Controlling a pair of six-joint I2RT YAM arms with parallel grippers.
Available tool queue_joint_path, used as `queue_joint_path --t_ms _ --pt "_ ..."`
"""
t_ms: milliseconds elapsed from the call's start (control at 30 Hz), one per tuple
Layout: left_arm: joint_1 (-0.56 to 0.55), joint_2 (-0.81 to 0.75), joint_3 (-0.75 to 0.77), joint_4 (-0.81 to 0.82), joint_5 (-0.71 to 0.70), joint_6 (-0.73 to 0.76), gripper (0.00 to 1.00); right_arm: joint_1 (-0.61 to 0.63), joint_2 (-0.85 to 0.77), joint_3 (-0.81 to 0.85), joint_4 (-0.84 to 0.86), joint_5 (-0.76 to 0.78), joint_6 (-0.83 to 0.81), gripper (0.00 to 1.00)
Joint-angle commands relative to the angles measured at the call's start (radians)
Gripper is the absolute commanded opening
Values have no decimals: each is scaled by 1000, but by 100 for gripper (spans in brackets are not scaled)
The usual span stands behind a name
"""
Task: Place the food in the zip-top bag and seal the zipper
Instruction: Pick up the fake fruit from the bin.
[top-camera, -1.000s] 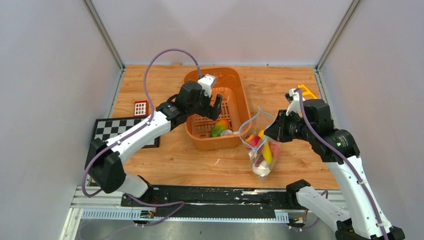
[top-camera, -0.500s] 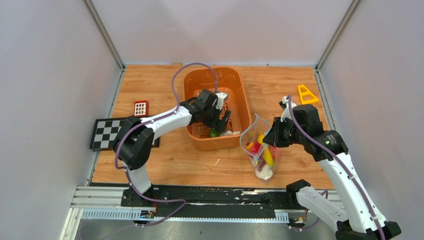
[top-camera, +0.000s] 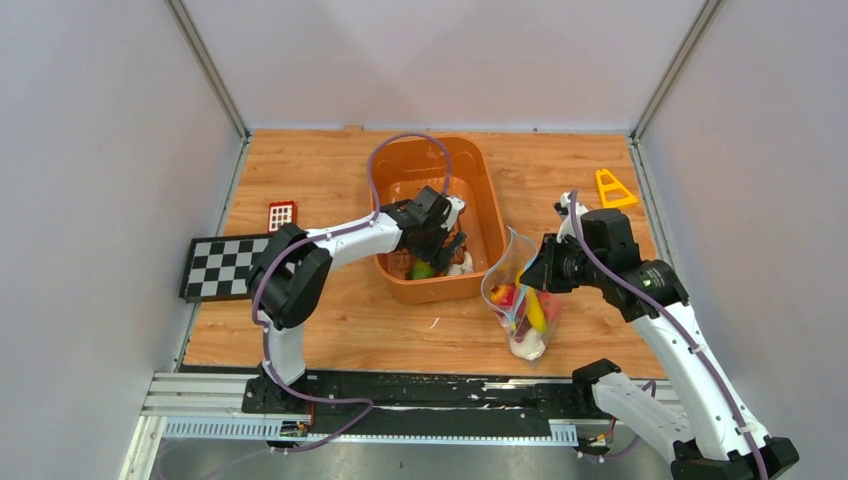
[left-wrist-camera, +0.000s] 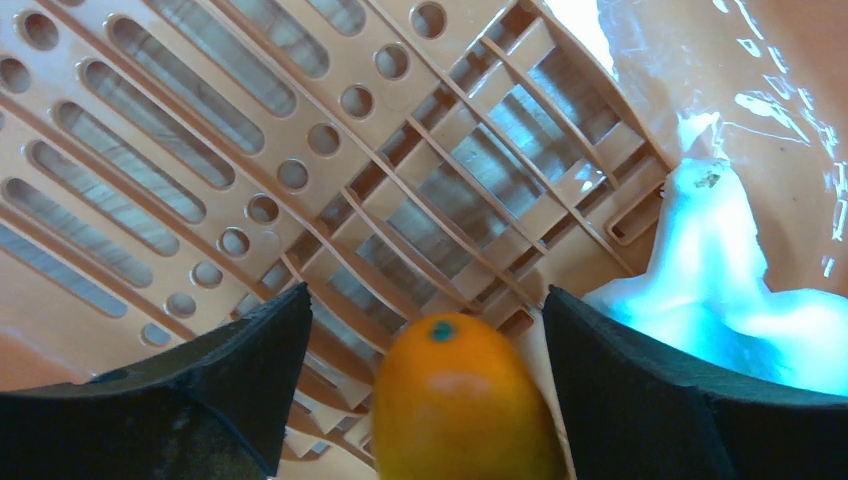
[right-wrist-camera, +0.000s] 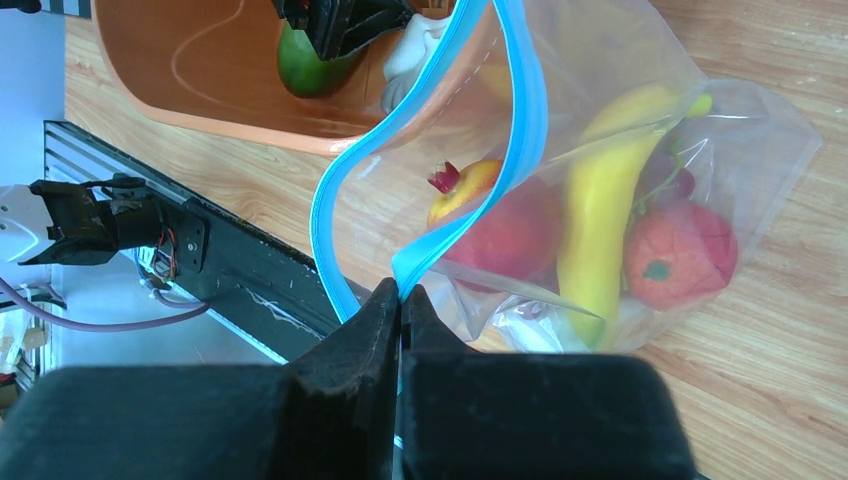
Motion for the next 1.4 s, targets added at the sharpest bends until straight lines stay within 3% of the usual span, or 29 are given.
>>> queue_joint_path --t_ms 0,267,433,700,1000,1133,1233,1367 --pt "-23 41 11 -40 -25 -2 86 3 -11 -11 48 -3 15 0" --pt "-24 -79 -1 -1 -70 -19 32 3 -10 -16 57 0 18 0" --pt "-24 -179 27 7 -114 -17 17 3 -14 -16 57 3 18 0" --pt "-21 -275 65 -29 -199 13 15 2 -21 -22 61 7 20 0" --pt "-21 -452 14 57 -141 -46 14 3 -26 -23 73 7 31 0" --pt "-21 -567 -47 192 -50 -111 16 3 -32 -28 95 8 46 0" --pt "-25 -650 -133 406 73 -194 16 3 -41 -38 118 7 64 0" --pt "-63 -697 -225 627 107 -277 18 3 -56 -45 152 -4 97 0"
